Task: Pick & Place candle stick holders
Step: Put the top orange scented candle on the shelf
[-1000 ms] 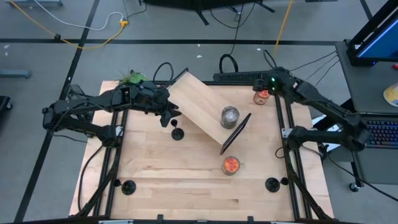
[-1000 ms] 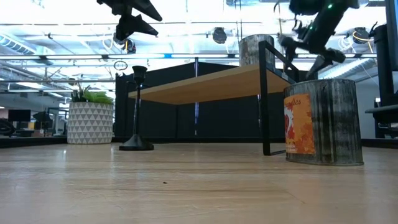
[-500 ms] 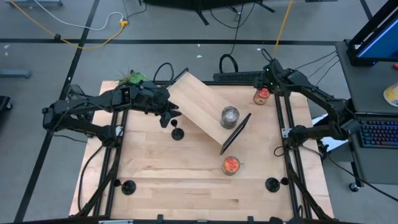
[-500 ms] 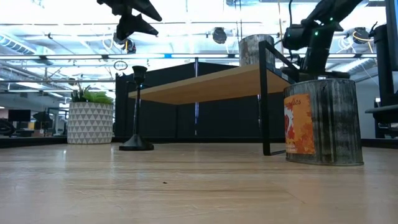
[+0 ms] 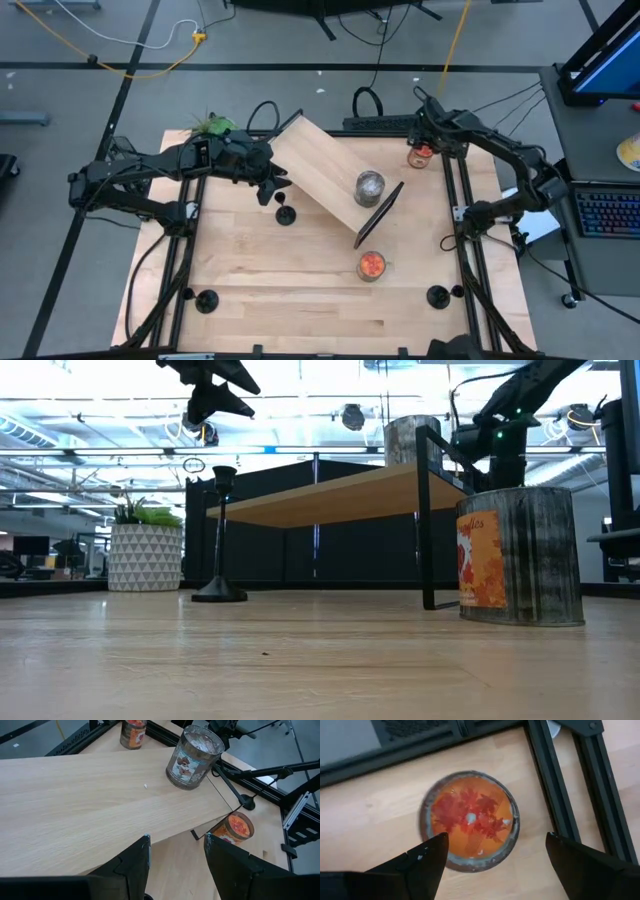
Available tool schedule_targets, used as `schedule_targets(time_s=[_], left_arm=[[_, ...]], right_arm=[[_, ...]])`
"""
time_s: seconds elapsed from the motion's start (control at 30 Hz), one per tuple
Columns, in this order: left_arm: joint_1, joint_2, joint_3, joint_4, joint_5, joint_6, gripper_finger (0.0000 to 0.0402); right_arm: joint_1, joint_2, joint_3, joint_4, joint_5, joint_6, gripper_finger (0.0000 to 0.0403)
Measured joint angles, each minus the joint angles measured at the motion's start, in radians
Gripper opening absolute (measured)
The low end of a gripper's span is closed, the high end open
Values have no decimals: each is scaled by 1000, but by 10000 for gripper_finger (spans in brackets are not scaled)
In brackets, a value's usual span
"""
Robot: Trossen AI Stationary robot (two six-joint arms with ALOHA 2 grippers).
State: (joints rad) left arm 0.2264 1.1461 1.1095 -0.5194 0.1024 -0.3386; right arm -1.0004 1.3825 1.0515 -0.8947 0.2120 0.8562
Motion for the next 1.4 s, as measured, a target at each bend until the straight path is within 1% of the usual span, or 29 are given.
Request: schedule_targets(time_s=[0.17, 0.4, 0.87, 0.93, 1.2, 1.4], left_arm=[[0, 0, 0, -1, 2, 7, 191], [-7, 0, 0, -2, 2, 22, 191], [-39, 0, 0, -4, 3, 47, 191], [-41, 0, 0, -4, 3, 48, 191], [-60, 0, 0, -4, 3, 56, 191], [-72, 0, 0, -4, 3, 75, 191]], right_arm=[[0, 47, -2, -4, 13, 22, 281], [-1, 102, -2, -11, 24, 30, 206], [-1, 123, -2, -15, 49, 33, 13], [-1, 123, -3, -19, 48, 30, 6], [0, 123, -3, -27, 47, 13, 3], [4, 75, -6, -39, 18, -34, 1]])
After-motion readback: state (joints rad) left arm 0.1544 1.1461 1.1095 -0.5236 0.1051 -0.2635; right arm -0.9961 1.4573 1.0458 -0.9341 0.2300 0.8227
